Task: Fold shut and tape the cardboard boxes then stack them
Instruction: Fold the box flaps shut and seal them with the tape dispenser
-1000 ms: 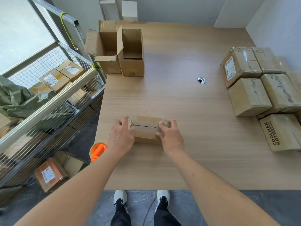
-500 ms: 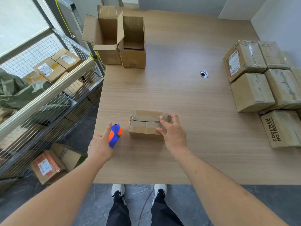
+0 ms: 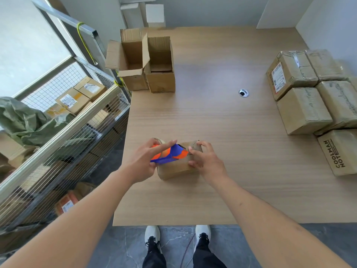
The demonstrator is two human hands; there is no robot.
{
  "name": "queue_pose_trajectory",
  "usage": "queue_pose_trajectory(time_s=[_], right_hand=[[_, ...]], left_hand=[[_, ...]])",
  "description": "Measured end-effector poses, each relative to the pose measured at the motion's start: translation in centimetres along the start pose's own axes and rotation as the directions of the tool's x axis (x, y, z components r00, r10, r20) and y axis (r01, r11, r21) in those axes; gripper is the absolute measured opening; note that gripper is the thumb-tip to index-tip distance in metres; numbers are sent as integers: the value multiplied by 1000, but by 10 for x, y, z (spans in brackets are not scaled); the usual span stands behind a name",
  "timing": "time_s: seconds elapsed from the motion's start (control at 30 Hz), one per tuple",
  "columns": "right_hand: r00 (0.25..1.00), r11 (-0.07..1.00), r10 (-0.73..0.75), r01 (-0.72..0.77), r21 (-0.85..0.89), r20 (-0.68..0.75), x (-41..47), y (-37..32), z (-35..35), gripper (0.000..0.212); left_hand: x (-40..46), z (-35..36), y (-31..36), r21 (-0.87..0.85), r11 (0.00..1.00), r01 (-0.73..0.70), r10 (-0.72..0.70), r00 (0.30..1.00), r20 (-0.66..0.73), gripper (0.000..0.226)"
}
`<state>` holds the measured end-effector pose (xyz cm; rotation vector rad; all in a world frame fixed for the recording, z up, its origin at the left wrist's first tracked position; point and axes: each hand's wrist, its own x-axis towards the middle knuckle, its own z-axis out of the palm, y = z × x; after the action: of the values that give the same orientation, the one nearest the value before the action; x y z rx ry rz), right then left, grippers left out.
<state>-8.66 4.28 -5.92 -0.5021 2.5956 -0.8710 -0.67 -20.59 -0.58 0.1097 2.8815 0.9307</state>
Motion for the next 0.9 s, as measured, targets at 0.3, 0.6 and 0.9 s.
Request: queue_pose_trajectory(time_s=[0.3,0.6,0.9], right_hand=[[992,977,-124,129,-168,37,11,2,-27,51],[970,976,-217,214,33,112,30,-20,-40,27],[983,989,-142,147,-34,120,39,-28,-39,13]], left_hand=[[24,7,5,306,951,-40,-15,984,177,106],[26,9,10,345,938,-2,-78,973,217,107],[19,11,14,319,948,3,-69,978,196,106]])
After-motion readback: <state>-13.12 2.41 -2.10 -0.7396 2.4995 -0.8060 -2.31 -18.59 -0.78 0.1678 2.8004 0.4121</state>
